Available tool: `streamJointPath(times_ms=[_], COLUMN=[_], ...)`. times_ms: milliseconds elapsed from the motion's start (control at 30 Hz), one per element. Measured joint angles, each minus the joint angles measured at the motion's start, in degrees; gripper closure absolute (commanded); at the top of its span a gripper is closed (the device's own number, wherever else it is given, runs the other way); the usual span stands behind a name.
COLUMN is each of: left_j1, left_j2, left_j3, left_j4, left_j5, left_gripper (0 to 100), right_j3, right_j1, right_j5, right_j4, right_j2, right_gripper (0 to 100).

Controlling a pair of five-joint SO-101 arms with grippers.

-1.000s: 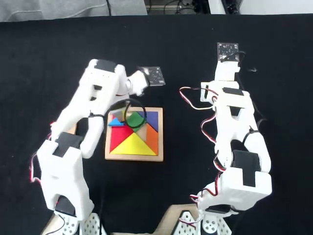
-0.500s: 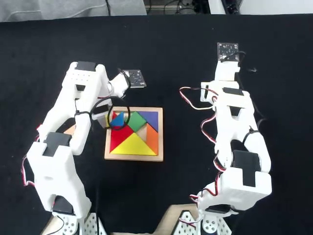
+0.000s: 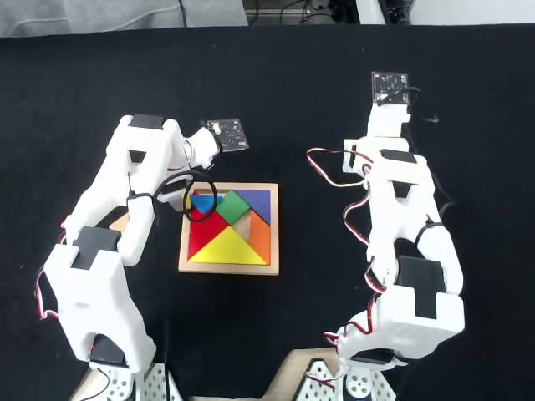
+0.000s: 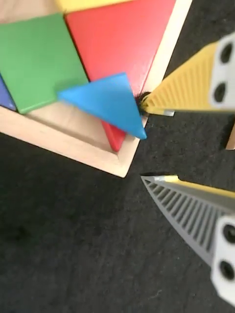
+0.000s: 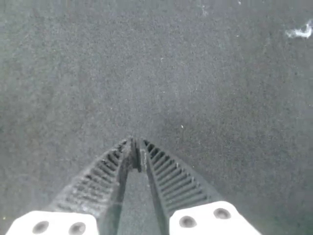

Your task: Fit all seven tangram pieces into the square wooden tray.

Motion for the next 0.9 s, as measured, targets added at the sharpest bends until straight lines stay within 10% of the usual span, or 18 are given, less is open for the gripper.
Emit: streamJointPath(times_ms=[900], left_j1=[1.8], left_j2=[-0.9], left_j3=[-5.3], left_j4=[3.3], left_j5=[3.2], left_gripper=[80], right_j3=[0.0], right_j1=[0.0], right_j5=[0.0], right_j4=[0.0], right_j2=[0.0], right_gripper=[98.7])
